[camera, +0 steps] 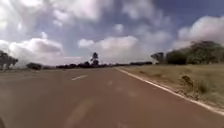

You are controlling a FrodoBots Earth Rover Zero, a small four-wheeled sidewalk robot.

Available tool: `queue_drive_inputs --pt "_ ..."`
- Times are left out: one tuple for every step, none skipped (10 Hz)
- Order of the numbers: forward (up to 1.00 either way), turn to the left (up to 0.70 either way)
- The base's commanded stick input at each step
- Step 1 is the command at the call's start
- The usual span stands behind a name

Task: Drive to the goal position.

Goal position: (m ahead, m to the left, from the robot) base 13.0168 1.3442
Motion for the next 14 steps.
queue_drive_inputs --pt "1.00 0.00" --pt "1.00 0.00" --pt "1.00 0.00" --pt "1.00 0.00" --pt "1.00 0.00" --pt "1.00 0.00" --pt "1.00 0.00" --pt "1.00 0.00" --pt "1.00 0.00" --pt "1.00 0.00" --pt "1.00 0.00" --pt "1.00 0.00" --pt "1.00 0.00" --pt "1.00 0.00"
